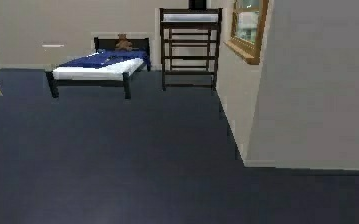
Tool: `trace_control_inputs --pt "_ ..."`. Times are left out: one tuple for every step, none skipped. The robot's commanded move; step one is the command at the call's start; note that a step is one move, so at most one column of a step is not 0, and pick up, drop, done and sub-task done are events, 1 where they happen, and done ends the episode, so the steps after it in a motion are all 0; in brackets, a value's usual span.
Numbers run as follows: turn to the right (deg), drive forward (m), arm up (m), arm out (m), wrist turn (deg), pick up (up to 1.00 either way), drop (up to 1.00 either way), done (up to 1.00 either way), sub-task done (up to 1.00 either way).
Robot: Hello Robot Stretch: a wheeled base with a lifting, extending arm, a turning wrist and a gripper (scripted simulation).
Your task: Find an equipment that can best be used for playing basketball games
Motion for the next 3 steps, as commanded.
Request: trace_control_inputs --pt "-36.0 0.0 0.0 0.0 0.0 0.0 0.0 0.0 0.0" --pt "0.0 1.0 0.0 0.0 0.0 0.0 0.0 0.0 0.0" --pt "0.0 0.05 0.0 0.0 0.0 0.0 0.0 0.0 0.0"
